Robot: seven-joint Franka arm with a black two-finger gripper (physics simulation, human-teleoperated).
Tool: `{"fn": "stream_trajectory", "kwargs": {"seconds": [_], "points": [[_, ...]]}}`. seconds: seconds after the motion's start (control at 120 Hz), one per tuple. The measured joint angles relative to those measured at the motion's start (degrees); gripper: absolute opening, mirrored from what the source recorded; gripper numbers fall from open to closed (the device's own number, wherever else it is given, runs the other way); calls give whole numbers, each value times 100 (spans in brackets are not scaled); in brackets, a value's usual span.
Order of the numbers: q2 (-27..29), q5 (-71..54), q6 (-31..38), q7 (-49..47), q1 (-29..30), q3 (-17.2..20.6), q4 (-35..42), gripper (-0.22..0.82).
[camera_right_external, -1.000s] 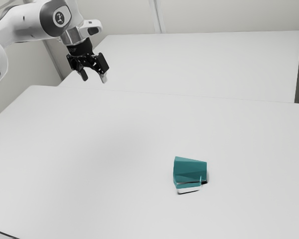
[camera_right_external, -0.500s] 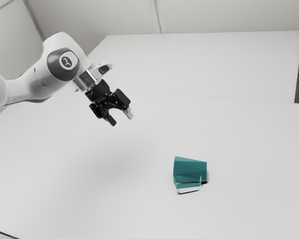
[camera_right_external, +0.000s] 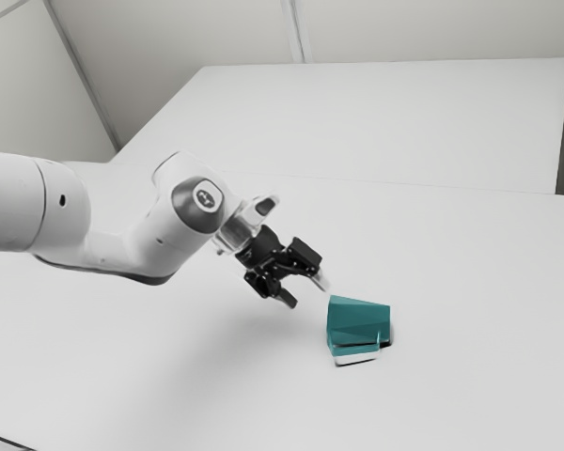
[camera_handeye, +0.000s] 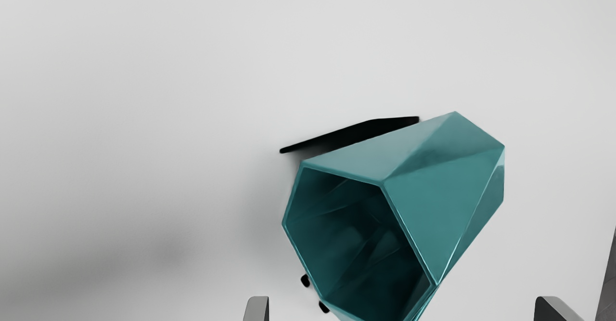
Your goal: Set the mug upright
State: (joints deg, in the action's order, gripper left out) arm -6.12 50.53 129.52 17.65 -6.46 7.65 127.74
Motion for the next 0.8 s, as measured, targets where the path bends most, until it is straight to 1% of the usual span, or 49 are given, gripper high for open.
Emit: {"fn": "stream_trajectory", "kwargs": {"seconds": [0.1, 0.175, 0.45, 0.6, 0.625, 0.742, 0.8], "points": [[-240, 157, 151, 99, 61, 53, -125, 60], [-345, 503, 226, 201, 54, 151, -153, 60], [-563, 1546, 348, 588, 40, 434, -160, 60], [-681, 1811, 369, 783, 33, 586, -167, 60], [-683, 1832, 372, 812, 32, 605, -172, 56], [-663, 1879, 379, 944, 29, 699, -248, 24], [-643, 1884, 376, 1006, 30, 712, -277, 12]]}}
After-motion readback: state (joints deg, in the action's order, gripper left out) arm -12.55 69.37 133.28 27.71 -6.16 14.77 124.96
